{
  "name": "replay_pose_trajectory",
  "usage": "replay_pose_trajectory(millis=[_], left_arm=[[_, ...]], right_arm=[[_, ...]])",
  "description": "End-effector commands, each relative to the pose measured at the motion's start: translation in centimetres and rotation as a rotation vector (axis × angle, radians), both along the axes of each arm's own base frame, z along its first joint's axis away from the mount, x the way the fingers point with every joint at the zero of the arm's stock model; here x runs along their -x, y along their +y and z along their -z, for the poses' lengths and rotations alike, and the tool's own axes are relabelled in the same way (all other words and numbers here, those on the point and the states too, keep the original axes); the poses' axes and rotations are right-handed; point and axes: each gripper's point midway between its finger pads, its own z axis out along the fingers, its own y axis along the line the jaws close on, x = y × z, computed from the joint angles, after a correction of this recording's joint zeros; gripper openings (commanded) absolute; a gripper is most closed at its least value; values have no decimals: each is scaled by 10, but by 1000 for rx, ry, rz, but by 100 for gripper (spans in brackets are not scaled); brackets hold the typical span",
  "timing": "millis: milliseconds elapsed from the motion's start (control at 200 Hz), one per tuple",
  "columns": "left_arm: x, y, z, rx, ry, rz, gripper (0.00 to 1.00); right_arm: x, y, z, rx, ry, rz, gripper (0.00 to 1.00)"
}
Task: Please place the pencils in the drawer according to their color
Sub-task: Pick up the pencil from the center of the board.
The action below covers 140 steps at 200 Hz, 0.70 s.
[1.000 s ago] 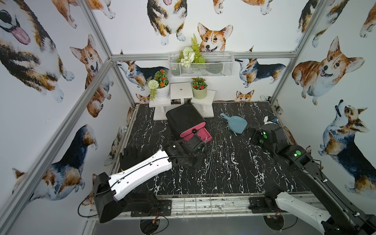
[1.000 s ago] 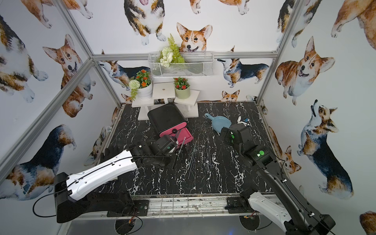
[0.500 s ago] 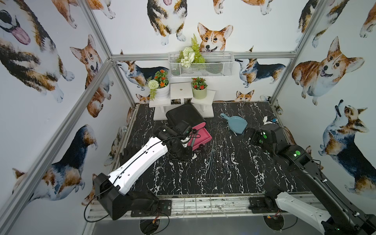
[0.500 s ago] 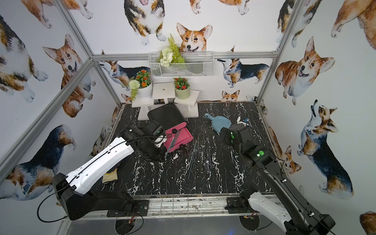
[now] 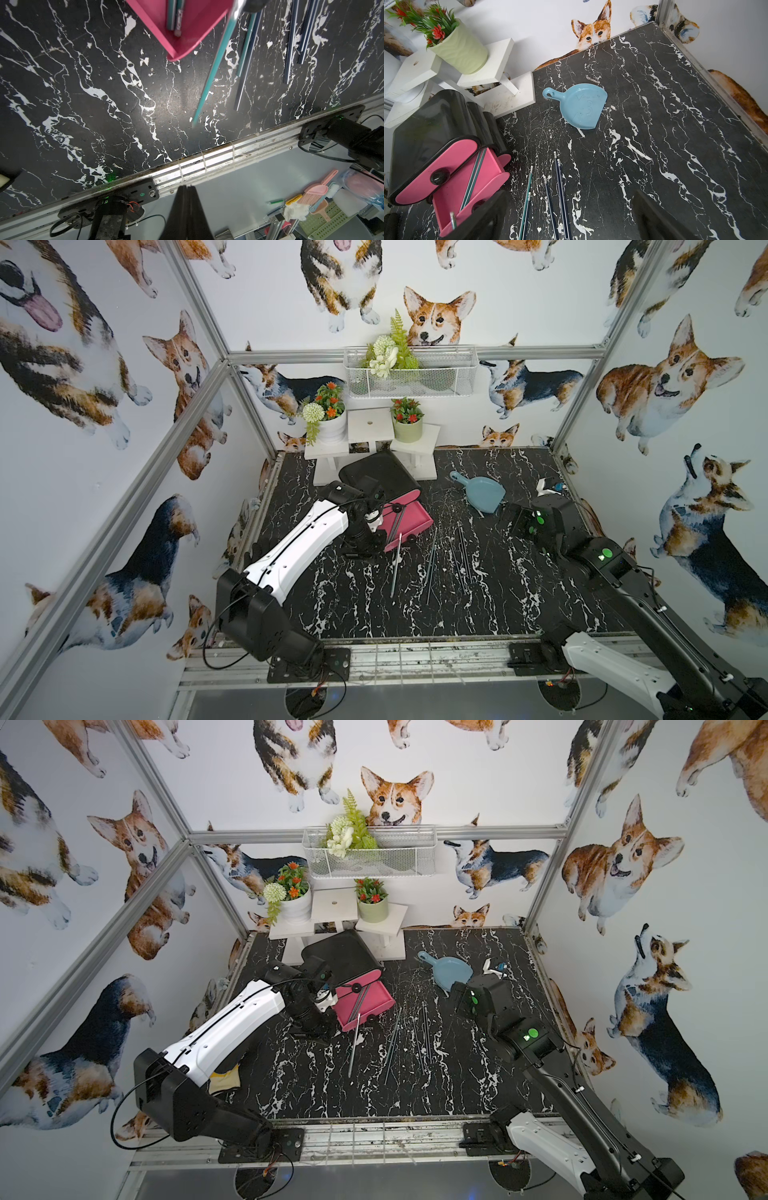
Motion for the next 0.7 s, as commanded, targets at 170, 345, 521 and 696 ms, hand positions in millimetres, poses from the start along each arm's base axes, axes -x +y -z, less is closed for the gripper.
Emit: replay_pose_trajectory(millis=[170,345,521,696], left_arm=[[-26,-2,4,9,-20,-19,0],[-28,-4,0,56,-71,-82,0],[-20,-15,1,193,-182,-107,8],[13,-41,1,317,-377,-21,28]], right_arm=[[-5,15,5,-3,0,-72,99],[28,43,53,77,151,-226,100],[48,65,80,97,244,-283,99],[53,74,95,58,314,-281,100]])
